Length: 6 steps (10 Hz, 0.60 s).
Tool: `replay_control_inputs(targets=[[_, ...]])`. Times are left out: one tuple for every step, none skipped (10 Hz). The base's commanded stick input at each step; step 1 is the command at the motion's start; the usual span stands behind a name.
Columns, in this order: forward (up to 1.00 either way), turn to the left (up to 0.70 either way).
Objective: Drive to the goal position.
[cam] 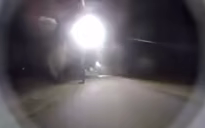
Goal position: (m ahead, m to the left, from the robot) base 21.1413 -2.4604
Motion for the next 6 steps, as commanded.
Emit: replay_control_inputs(targets=[[1.0,0.0],[1.0,0.0],[1.0,0.0],[1.0,0.0],[1.0,0.0],[1.0,0.0]])
